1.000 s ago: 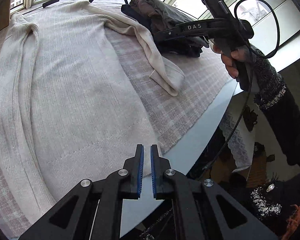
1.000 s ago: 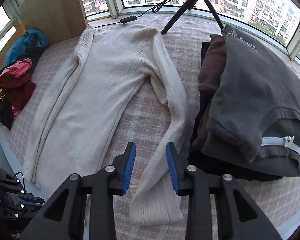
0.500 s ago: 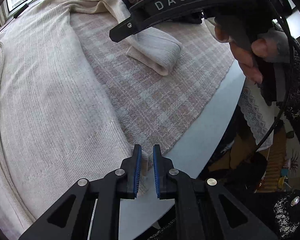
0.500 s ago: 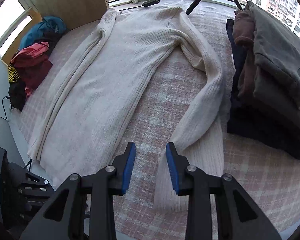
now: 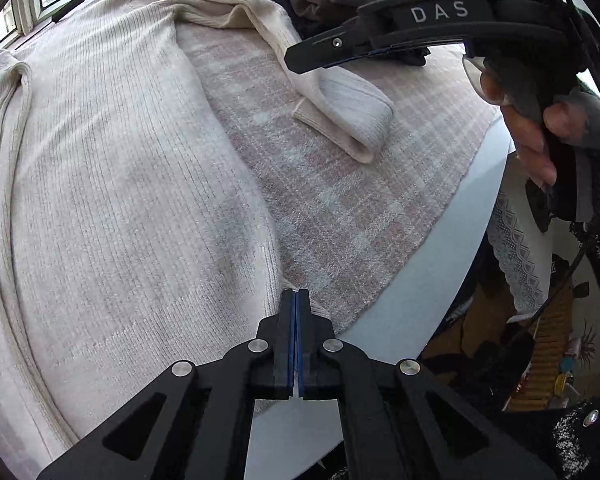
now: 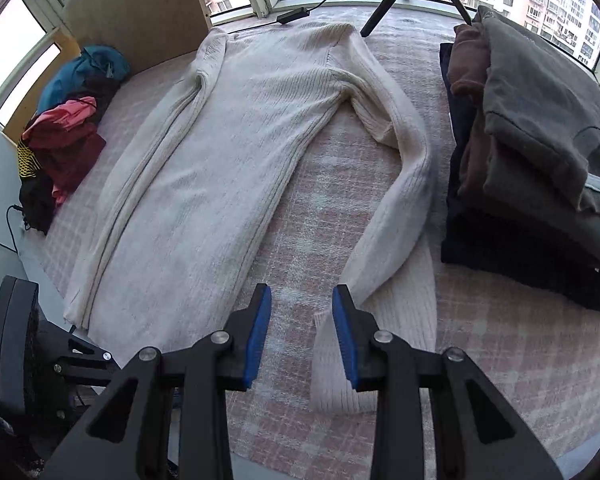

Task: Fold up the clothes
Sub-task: 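Grasp the other sleeve cuff with the right gripper and fold it across the body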

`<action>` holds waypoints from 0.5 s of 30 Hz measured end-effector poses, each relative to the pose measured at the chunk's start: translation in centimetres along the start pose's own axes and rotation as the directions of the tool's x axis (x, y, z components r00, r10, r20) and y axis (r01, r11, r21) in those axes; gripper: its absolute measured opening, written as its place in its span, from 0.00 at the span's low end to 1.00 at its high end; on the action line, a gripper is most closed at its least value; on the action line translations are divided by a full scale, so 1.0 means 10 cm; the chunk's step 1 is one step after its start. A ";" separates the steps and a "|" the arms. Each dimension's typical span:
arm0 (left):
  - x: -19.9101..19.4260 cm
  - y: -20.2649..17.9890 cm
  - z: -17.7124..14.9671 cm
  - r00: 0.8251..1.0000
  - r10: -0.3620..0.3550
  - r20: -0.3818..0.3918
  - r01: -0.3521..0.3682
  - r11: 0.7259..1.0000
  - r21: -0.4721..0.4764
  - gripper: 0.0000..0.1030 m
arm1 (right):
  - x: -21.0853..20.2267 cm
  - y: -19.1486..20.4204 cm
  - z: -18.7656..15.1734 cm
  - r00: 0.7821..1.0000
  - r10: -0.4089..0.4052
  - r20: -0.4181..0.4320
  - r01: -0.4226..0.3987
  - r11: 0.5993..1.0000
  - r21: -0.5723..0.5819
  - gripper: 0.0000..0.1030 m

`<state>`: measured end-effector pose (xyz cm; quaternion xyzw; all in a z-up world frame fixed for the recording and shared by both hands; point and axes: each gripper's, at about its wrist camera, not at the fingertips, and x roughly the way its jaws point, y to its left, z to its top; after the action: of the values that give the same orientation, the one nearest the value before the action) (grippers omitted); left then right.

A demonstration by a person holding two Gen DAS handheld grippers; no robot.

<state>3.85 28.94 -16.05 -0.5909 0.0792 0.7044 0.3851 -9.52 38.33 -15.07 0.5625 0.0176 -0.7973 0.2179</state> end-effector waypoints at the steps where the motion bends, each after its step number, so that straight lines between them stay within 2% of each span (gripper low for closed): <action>1: -0.11 0.09 -0.02 0.999 -0.027 0.026 0.028 0.999 -0.033 0.00 | -0.02 -0.03 0.02 1.000 0.000 0.010 -0.001 1.000 0.017 0.31; 4: -0.42 0.30 -0.09 0.995 -0.046 0.088 0.055 0.993 -0.109 0.00 | -0.05 -0.07 0.16 0.999 0.019 0.036 -0.021 0.999 0.046 0.31; 8: -0.56 0.39 -0.17 0.993 -0.028 0.116 0.044 0.990 -0.132 0.00 | 0.09 0.00 0.44 0.999 0.013 0.047 -0.014 0.999 0.034 0.31; 11: -0.46 0.24 -0.20 0.996 -0.028 0.081 0.036 0.994 -0.104 0.00 | 0.20 -0.01 0.61 0.999 -0.028 0.031 0.027 0.999 0.018 0.31; 14: -0.30 0.02 -0.19 0.998 -0.013 0.055 0.017 0.997 -0.073 0.00 | 0.33 -0.02 0.73 1.000 0.003 -0.021 -0.003 1.000 -0.003 0.31; 15: -0.23 -0.03 -0.19 0.999 -0.008 0.048 0.012 0.997 -0.070 0.03 | 0.39 -0.02 0.77 0.999 0.009 -0.035 -0.010 1.000 -0.013 0.31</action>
<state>5.50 27.07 -14.40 -0.5877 0.0422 0.7186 0.3693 -17.53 35.17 -15.77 0.5749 0.0241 -0.7863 0.2251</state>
